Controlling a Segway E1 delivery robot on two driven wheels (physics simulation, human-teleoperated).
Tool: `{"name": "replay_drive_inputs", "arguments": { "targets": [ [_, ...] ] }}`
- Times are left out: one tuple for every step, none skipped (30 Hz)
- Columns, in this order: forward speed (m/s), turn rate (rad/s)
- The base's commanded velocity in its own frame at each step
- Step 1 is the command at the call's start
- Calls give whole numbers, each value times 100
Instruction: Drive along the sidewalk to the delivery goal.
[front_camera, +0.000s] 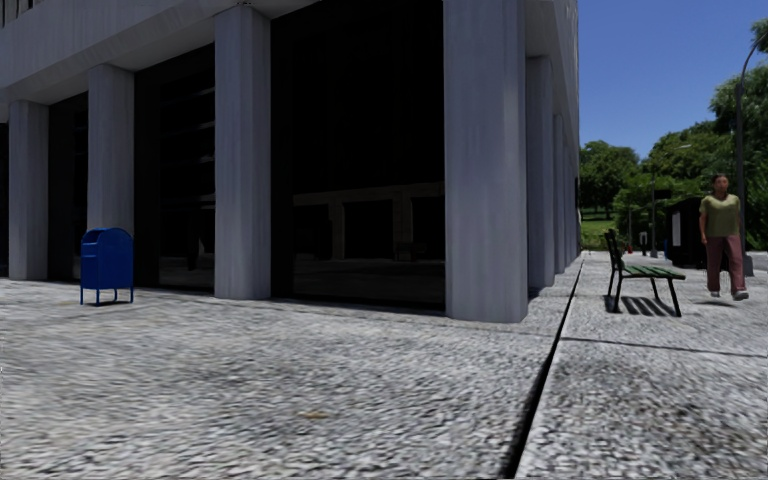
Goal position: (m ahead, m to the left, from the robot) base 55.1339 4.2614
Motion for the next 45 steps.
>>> {"name": "replay_drive_inputs", "arguments": {
  "targets": [
    [200,78],
    [200,78],
    [200,78],
    [200,78],
    [200,78],
    [200,78],
    [200,78],
    [200,78],
    [200,78],
    [200,77],
    [200,76],
    [200,76],
    [200,76],
    [200,76],
    [200,76],
    [200,76],
    [200,76],
    [200,76],
    [200,76],
    [200,76],
    [200,76],
    [200,76],
    [200,76],
    [200,76],
    [200,76],
    [200,76],
    [200,76],
    [200,76],
    [200,76],
    [200,76],
    [200,76],
    [200,76],
    [200,76],
    [200,76],
    [200,76],
    [200,76],
    [200,76],
    [200,76],
    [200,76],
    [200,76],
    [200,76],
    [200,76],
    [200,76],
    [200,77],
    [200,79]
  ]
}}
